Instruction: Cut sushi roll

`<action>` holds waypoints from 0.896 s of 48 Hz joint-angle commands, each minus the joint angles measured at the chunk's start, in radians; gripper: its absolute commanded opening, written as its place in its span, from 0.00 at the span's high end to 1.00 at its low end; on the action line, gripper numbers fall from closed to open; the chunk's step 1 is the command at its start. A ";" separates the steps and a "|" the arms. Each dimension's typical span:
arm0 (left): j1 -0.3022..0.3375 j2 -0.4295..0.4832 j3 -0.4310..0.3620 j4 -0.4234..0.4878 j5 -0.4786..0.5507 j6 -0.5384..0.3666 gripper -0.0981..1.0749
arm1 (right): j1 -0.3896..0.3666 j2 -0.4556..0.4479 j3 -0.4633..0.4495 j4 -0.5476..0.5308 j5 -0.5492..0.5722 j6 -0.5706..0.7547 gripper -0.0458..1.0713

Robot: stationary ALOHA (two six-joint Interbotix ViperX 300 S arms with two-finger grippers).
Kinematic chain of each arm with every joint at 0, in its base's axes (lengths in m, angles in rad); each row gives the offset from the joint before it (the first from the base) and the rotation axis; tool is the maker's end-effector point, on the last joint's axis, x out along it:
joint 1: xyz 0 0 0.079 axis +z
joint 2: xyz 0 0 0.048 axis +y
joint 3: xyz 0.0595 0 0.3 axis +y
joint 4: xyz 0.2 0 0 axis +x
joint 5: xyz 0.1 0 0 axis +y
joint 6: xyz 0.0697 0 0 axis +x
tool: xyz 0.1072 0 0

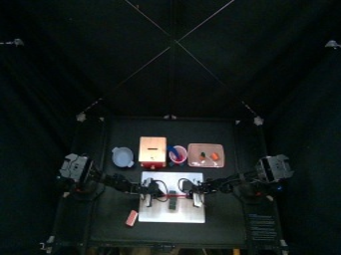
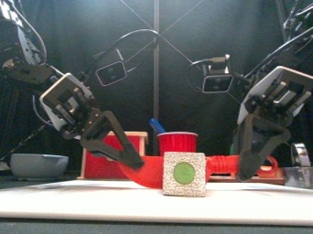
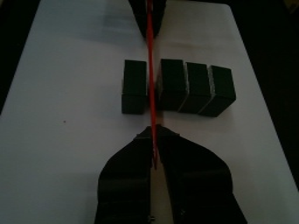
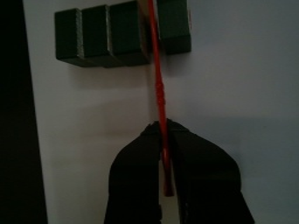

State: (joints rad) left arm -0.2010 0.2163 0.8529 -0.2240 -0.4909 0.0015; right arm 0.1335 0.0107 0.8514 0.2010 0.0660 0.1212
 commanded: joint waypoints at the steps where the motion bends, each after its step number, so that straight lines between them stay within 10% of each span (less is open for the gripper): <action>1: 0.018 0.011 -0.018 -0.003 0.005 0.005 0.52 | -0.018 0.002 -0.015 -0.008 0.000 0.002 0.71; 23: 0.101 -0.071 -0.021 0.063 0.009 0.008 0.52 | -0.095 -0.114 -0.006 -0.043 0.012 0.003 0.70; 43: 0.031 -0.196 -0.020 0.127 0.029 0.006 0.52 | 0.023 -0.202 -0.014 0.038 0.052 0.003 0.70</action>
State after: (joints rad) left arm -0.1641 0.0430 0.8483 -0.1028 -0.4541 0.0061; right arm 0.1457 -0.1718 0.8621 0.2240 0.1289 0.1243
